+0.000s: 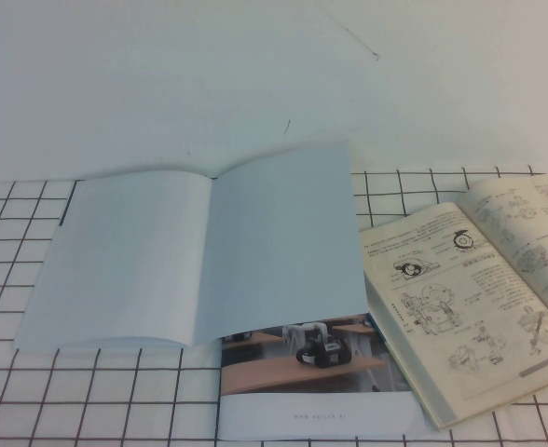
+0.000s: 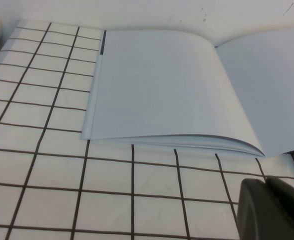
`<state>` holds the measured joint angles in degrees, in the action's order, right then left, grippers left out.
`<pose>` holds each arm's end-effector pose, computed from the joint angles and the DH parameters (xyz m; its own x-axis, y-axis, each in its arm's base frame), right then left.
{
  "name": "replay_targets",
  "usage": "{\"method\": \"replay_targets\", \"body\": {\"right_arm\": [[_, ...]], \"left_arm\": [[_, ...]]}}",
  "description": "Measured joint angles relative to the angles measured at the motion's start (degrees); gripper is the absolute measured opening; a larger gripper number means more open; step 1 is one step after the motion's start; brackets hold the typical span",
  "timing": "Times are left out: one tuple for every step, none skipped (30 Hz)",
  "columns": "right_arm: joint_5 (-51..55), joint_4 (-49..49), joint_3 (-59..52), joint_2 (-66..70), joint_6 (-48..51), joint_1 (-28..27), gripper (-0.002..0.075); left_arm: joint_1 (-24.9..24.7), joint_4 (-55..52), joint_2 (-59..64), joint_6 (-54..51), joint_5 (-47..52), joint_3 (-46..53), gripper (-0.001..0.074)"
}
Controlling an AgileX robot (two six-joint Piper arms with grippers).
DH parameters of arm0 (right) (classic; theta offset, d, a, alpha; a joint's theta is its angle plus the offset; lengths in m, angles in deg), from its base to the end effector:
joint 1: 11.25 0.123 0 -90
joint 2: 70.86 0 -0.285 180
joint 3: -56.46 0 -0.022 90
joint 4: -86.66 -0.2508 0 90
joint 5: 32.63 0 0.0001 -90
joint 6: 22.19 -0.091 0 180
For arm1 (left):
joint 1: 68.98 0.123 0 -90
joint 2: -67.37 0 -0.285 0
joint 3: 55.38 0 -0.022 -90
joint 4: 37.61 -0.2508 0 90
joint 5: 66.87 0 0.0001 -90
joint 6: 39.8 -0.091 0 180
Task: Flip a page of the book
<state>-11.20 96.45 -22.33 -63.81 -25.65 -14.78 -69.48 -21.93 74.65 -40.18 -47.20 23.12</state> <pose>0.0521 -0.0089 0.1715 -0.3021 -0.0801 -0.9499 0.0914 0.9894 -0.1125 0.0533 -0.0088 0.1763 -0.2710 -0.2457 -0.9307 0.0301 0.9642 -0.2634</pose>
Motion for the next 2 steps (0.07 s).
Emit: {"method": "replay_targets", "body": {"right_arm": [[0.0, 0.0, 0.0, 0.0, 0.0, 0.0, 0.0218], [0.0, 0.0, 0.0, 0.0, 0.0, 0.0, 0.0218]], "left_arm": [[0.0, 0.0, 0.0, 0.0, 0.0, 0.0, -0.0003], [0.0, 0.0, 0.0, 0.0, 0.0, 0.0, -0.0003]]}}
